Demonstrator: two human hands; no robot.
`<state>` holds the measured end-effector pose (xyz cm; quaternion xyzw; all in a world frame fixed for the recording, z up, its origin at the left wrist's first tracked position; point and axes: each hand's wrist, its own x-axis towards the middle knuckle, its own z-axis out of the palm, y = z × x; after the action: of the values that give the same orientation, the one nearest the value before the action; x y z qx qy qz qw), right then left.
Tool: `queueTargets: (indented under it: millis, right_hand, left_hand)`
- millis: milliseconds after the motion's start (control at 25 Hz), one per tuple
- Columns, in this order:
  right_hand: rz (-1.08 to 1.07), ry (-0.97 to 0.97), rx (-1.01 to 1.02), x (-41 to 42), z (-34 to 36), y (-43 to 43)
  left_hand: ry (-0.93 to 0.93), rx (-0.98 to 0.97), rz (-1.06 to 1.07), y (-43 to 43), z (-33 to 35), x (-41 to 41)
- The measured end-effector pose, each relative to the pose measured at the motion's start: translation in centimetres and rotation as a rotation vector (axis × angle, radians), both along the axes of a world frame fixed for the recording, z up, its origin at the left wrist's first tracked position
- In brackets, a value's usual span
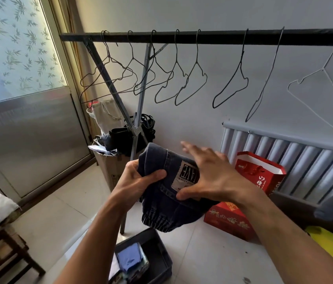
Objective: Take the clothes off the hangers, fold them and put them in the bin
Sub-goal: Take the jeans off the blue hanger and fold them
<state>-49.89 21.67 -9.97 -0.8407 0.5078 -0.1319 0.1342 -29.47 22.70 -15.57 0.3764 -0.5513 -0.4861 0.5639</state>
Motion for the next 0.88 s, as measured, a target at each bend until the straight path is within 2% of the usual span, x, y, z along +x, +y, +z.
queueTargets:
  millis: [80,200,240,360,400,480,560,680,800,880]
  right_hand:
    - [0.04,-0.065,0.031,1.2,-0.4,-0.5]
    - [-0.012,-0.155,-0.027,2.4,-1.3,-1.0]
    - [-0.041,-0.17,-0.016,2.9,-1.7,-1.1]
    - [-0.147,-0.178,-0.061,4.8,-2.7,-1.3]
    - [-0.178,-0.162,-0.107,5.7,-3.0,-1.4]
    - [-0.204,-0.124,-0.201,7.7,-3.5,-1.2]
    - [-0.142,-0.126,-0.247,10.2,-4.2,-0.7]
    - [0.016,-0.174,-0.199,13.5,-5.5,0.4]
    - [0.09,-0.296,-0.107,15.3,-6.3,-0.2]
    - [-0.002,-0.391,-0.129,15.9,-6.9,-1.6]
  left_hand:
    - [-0.015,0.005,-0.005,0.1,0.1,0.1]
    - [-0.011,0.057,0.08,-0.2,0.1,0.6]
    - [-0.052,0.066,0.171,-0.4,-0.1,0.9]
    - [-0.287,0.053,0.623,-0.2,-0.8,1.8]
    - [-0.313,0.099,0.627,0.0,-1.0,1.6]
    - [-0.194,0.316,0.429,0.4,-1.0,0.6]
    - [0.085,0.468,0.321,-0.4,-1.2,0.5]
    - [0.427,0.479,0.336,-1.9,-1.8,3.1]
    - [0.588,0.523,0.242,-1.6,-2.4,6.8]
    - [0.623,0.552,0.207,-1.0,-2.5,8.9]
